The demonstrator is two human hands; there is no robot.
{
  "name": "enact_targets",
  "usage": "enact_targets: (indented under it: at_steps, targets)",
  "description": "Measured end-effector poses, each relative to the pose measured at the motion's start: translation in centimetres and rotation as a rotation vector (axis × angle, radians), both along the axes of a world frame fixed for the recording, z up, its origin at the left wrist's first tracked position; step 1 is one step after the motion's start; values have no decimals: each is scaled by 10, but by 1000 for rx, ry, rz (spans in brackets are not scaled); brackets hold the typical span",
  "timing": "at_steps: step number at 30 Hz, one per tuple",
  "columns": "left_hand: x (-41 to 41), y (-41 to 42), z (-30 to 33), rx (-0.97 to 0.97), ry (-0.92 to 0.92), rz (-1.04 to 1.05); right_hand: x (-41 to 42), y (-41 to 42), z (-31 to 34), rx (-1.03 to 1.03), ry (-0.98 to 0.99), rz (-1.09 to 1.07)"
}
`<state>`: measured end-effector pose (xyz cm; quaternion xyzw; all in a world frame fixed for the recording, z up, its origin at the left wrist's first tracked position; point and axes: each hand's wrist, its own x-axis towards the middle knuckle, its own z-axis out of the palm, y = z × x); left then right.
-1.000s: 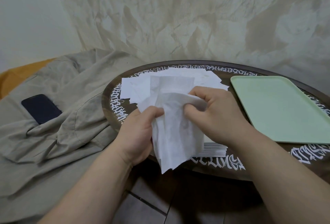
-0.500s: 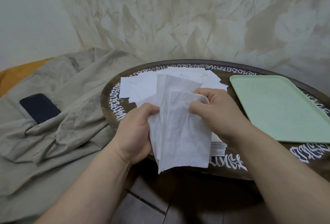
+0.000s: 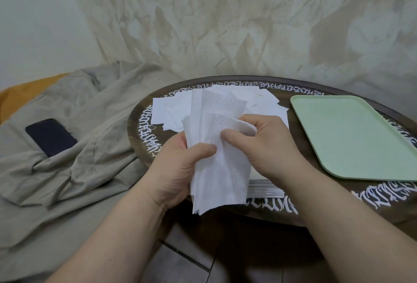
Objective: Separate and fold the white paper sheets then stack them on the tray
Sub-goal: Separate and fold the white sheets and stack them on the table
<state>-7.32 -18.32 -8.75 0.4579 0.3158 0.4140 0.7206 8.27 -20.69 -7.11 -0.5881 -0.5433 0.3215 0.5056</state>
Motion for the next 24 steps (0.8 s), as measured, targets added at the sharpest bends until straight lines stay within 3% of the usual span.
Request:
enact_targets:
  at_steps: [5,15,17,20,24]
  targets:
    - [1,-1,1,-14,-25,-34,0,-1,1,-46,151,38]
    - [4,-3,1,-29,-36,-16,5,-1,0,-82,214,71]
    - [6,-4,1,-26,16,38,5,2,-3,-44,-25,5]
    - [8,-4,1,-30,76,113,4,4,-6,138,-625,-131]
    - [6,-4,2,-42,68,130,3,8,-12,373,-723,-86]
